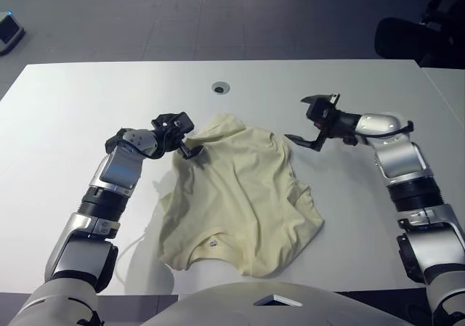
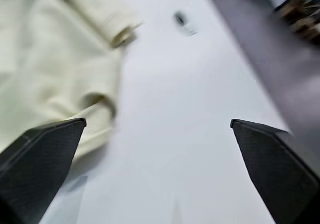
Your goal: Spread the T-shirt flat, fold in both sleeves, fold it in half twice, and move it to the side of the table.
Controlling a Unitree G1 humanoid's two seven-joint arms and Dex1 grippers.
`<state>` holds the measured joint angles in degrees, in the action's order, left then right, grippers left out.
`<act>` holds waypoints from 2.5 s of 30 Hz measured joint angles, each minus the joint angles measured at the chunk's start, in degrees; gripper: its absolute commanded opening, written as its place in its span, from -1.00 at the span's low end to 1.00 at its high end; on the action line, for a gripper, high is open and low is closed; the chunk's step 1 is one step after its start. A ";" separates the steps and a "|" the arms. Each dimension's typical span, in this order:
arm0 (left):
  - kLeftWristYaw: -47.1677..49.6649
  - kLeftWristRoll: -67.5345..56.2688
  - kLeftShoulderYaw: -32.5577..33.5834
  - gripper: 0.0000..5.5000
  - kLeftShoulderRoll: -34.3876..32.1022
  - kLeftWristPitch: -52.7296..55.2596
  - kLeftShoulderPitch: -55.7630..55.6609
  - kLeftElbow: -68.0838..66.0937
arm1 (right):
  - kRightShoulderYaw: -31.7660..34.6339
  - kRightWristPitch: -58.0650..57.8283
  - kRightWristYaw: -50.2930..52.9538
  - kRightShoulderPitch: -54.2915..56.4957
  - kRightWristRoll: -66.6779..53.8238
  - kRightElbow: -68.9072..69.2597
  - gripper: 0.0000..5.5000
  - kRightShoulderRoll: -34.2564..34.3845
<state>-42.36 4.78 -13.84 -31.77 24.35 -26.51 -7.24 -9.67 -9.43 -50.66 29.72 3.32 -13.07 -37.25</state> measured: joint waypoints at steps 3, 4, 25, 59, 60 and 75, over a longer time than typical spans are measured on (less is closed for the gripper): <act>-1.51 -2.18 0.97 0.96 -0.11 4.11 -0.12 6.95 | 0.25 1.08 -1.13 -4.55 1.09 1.66 0.96 -3.93; -1.86 -2.89 1.18 0.96 -0.07 5.76 -0.14 9.36 | 0.11 1.63 -1.69 -6.35 1.67 2.25 0.96 -5.13; 8.20 10.20 -17.79 0.96 6.16 -5.29 8.68 13.49 | -8.39 22.21 6.91 -1.53 9.23 -13.07 0.96 4.34; 2.61 10.71 -17.92 0.96 2.82 -9.46 9.68 15.28 | 3.08 32.11 36.13 16.98 7.77 -46.43 0.96 13.81; 2.66 10.71 -17.90 0.96 2.83 -9.44 9.72 15.30 | 2.56 32.19 34.77 16.85 7.96 -46.29 0.96 13.77; 2.85 10.68 -17.42 0.96 3.29 -8.99 10.24 15.43 | -9.48 37.00 14.83 7.15 15.24 -32.07 0.96 9.26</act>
<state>-39.51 15.46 -31.25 -28.48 15.36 -16.27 8.19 -19.15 27.57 -35.82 36.86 18.56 -45.14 -27.99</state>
